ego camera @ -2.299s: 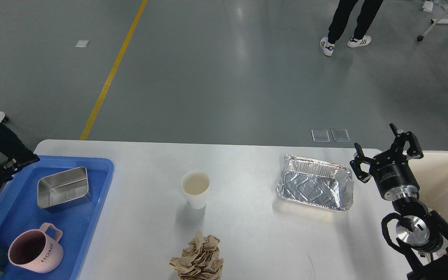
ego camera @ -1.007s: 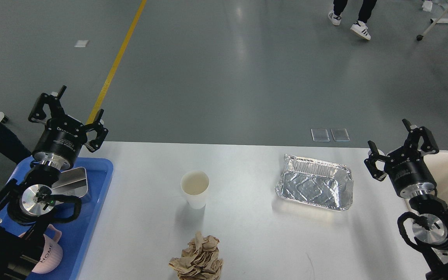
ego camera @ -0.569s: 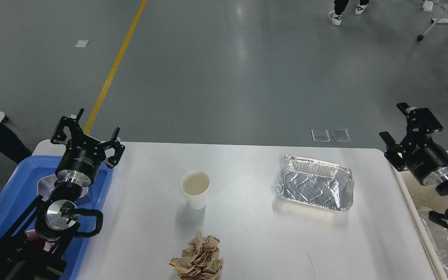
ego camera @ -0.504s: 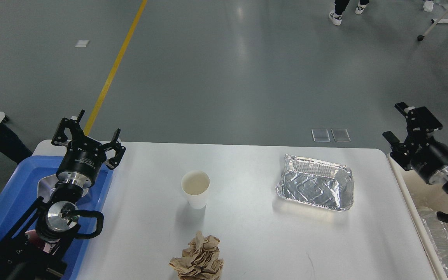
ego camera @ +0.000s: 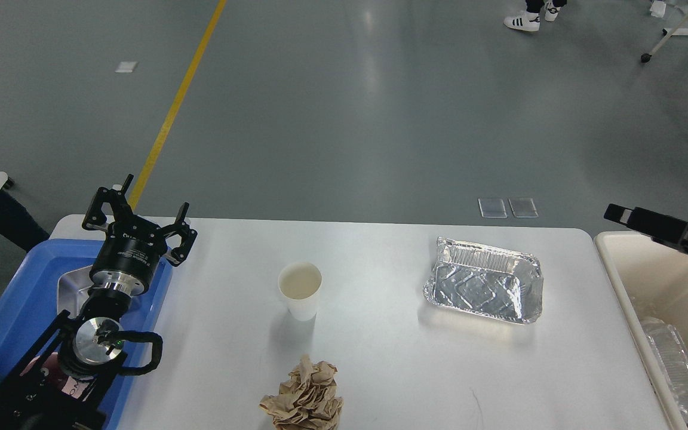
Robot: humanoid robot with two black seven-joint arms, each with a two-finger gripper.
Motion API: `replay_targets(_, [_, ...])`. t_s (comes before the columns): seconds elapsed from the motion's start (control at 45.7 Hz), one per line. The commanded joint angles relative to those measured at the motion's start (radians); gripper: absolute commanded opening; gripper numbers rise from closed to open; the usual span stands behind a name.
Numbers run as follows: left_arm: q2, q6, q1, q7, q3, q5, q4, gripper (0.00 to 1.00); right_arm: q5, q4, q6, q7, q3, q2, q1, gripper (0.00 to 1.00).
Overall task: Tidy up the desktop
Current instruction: 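Move the right gripper toward the foil tray's near edge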
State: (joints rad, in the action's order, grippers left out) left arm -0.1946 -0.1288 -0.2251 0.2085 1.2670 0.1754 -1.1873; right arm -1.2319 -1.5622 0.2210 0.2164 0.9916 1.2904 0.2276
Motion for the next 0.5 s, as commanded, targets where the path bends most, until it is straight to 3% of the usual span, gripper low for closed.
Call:
replay_targets(0.0, [0.000, -0.003, 0.003, 0.000, -0.003, 0.001, 0.000, 0.97, -0.001, -0.053, 0.003, 0.008, -0.040, 0.194, -0.002, 1.00])
replay_targets(0.175, [-0.009, -0.009, 0.004, -0.001, -0.009, 0.001, 0.009, 0.97, -0.012, -0.088, 0.003, 0.011, -0.059, 0.335, 0.001, 1.00])
replay_targets(0.328, [-0.016, -0.069, 0.006, 0.000, 0.002, -0.001, 0.017, 0.97, -0.118, -0.093, -0.012, 0.011, -0.060, 0.382, 0.009, 1.00])
replay_targets(0.482, [-0.011, -0.077, 0.007, -0.001, 0.005, -0.001, 0.017, 0.97, -0.218, -0.099, -0.049, 0.011, -0.080, 0.457, 0.009, 1.00])
